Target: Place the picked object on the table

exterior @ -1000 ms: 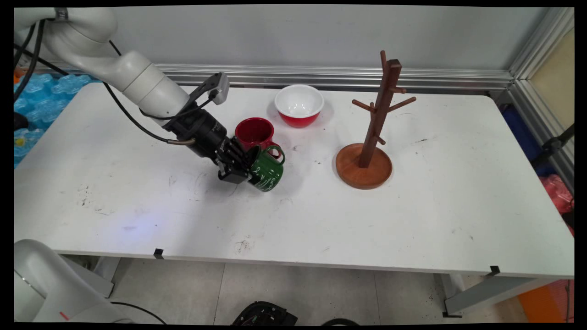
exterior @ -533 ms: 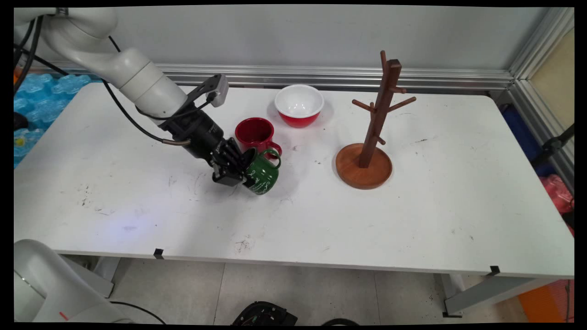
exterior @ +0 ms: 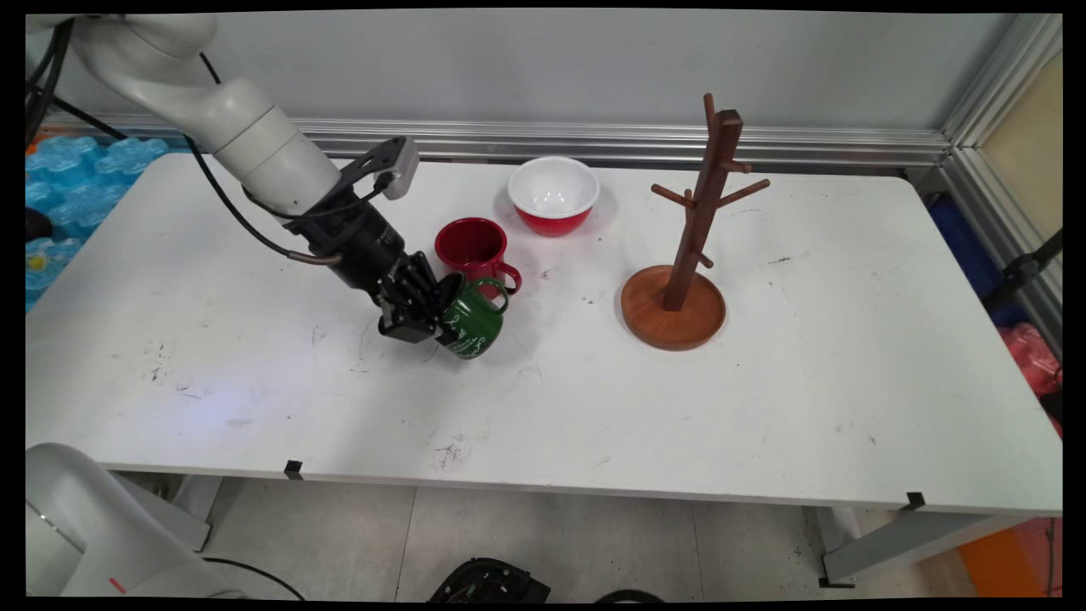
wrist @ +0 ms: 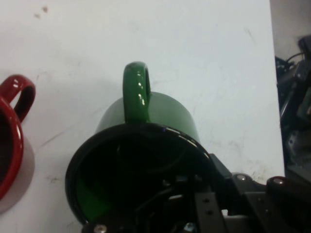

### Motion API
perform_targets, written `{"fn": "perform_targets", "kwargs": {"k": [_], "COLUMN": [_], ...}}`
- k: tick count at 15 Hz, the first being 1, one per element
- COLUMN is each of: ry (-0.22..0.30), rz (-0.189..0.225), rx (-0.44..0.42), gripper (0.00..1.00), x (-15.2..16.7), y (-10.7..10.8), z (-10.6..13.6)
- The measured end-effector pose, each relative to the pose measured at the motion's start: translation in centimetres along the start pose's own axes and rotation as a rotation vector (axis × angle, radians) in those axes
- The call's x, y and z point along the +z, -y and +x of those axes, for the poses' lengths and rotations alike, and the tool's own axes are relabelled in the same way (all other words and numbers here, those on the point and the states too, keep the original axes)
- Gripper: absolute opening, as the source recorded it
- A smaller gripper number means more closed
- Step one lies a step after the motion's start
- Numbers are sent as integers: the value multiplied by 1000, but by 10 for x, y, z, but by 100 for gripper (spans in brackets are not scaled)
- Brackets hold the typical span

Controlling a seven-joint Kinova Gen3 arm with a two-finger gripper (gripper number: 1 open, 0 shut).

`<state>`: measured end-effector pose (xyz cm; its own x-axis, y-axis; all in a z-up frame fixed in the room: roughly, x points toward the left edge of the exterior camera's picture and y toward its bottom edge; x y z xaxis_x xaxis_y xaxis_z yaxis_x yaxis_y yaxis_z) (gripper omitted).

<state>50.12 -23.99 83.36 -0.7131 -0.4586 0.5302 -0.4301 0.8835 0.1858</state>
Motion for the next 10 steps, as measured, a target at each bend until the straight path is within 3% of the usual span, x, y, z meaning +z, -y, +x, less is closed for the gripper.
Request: {"fn": "perform_targets", "kwargs": {"k": [10], "ry": [49], "rz": [2], "rx": [73], "gripper": [0], "x": [3], "y": [8], "z": [-2]}}
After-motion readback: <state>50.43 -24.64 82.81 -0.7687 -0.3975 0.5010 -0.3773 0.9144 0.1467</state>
